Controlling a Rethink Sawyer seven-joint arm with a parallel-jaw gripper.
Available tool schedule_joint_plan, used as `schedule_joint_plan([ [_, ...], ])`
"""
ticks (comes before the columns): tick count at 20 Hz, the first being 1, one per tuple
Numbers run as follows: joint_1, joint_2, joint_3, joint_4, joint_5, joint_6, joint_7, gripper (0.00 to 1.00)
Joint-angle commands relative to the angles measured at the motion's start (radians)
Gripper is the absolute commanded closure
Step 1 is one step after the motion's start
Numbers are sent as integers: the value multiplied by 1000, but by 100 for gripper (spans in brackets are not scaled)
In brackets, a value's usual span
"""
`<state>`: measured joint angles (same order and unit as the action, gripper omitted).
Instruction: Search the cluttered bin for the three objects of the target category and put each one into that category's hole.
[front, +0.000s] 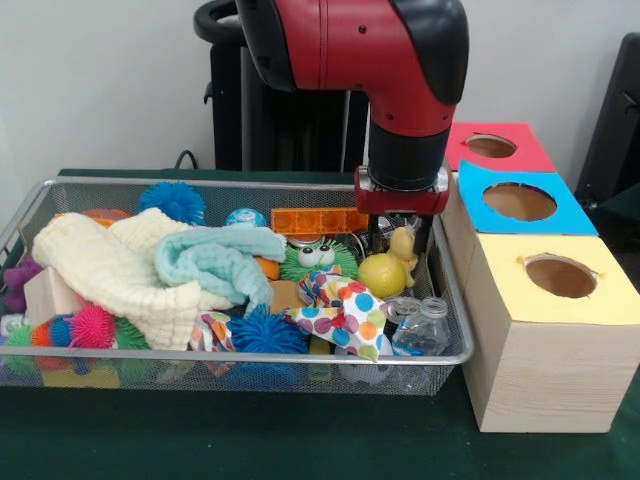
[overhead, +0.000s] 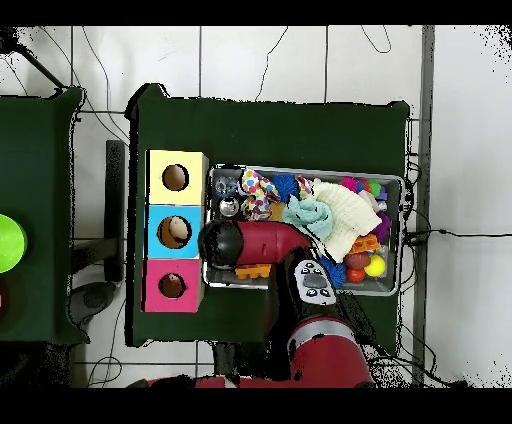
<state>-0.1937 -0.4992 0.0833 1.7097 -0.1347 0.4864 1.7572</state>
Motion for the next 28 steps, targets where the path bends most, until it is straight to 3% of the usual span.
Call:
schedule_joint_plan([
  [1, -34, 4, 25, 16, -61, -6, 25, 0],
  [5, -64, 48, 21, -11, -69, -1, 15, 0],
  [14, -81, 62, 22, -6, -65, 19, 31, 0],
  [28, -112, 91, 110, -5, -10, 79, 14, 0],
])
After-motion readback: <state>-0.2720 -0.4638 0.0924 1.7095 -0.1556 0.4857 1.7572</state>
